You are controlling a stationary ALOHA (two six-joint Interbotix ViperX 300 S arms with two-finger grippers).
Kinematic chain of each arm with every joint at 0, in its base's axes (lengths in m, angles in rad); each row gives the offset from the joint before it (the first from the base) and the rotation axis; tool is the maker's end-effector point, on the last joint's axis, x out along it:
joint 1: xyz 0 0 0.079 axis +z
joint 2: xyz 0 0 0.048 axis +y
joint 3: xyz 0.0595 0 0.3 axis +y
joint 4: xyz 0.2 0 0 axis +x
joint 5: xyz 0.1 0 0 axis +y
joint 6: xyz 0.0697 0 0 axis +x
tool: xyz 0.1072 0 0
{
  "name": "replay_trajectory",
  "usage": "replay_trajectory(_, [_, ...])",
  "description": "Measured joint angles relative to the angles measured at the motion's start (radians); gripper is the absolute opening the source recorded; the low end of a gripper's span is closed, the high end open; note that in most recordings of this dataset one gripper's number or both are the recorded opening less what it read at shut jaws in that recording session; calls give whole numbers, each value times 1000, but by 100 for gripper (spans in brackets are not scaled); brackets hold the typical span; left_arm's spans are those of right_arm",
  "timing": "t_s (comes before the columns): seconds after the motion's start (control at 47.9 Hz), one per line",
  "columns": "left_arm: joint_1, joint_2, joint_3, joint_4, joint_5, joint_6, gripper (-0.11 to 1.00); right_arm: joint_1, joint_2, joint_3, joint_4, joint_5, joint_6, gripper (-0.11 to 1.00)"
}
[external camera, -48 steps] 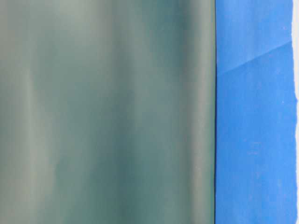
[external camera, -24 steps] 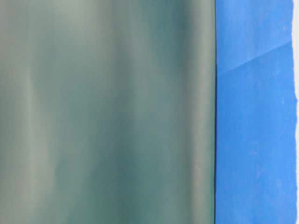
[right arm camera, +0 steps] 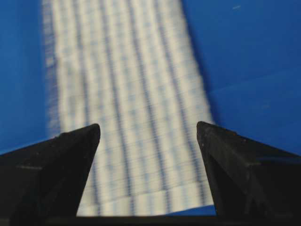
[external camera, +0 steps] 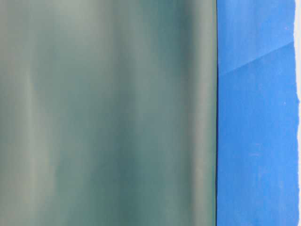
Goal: Fold the blue towel.
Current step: 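Lift the top edge and fold it down toward the bottom edge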
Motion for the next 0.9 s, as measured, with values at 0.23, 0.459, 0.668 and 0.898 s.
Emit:
replay_trajectory(0.23, [48,66,-28,0,2,46,77,-71,20,5,0,2,-28,87])
replay_trajectory(0.459, [89,172,-34,2,-12,54,77,-92,98,9,0,-18,-29,87])
replay_trajectory(0.668, [117,268,-35,0,-61,54,74,-92,192,9,20,-78,-29,86])
replay_trajectory(0.898, [120,356,-43,0,-75,43,57,-92,265,0,40,-89,-29,86])
